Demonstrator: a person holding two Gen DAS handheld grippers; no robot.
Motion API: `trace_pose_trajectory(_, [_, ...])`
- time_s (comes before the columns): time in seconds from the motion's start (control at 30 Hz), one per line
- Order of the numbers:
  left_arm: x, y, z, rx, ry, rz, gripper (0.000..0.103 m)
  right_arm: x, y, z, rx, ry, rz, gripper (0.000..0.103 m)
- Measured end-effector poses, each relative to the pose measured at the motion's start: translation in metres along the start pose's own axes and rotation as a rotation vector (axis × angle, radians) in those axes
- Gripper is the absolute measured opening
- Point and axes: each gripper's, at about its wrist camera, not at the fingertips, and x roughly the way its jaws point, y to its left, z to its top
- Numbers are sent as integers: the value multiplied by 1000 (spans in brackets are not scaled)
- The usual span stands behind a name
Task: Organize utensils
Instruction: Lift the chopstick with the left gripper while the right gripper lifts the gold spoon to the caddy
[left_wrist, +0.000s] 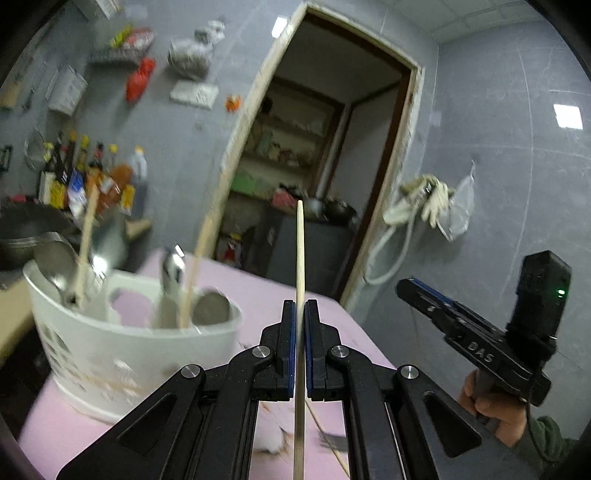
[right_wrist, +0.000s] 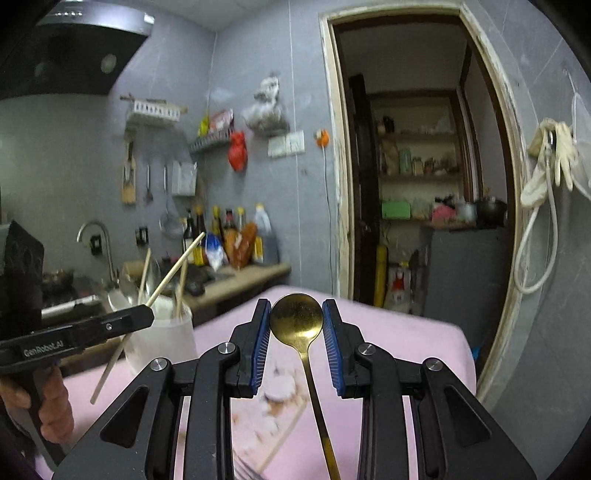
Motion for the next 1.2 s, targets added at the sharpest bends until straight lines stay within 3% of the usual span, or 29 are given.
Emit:
trace_pose_trajectory(0.3, [-27,32,34,33,-184,138,3,5,35,39,9,-186,-6,25])
trace_pose_trajectory(0.47, [-42,66,63,26,-250,178,3,23,50,58,103,-248,106,26])
trace_pose_trajectory(0.73, [-50,126,93,-85,-335,179,3,64,81,72,237,-318,274,26])
trace_pose_trajectory(0.83, [-48,143,93,-125,-352,181,3,73,88,69,255,-350,281,26])
trace_pose_trajectory(1.07, [-40,165,77,-216,-398,217,3,86,92,50,284,-401,204,26])
trace_pose_trajectory(1.2, [-36,163,67,-209,-424,253,3,93,86,41,312,-395,176,26])
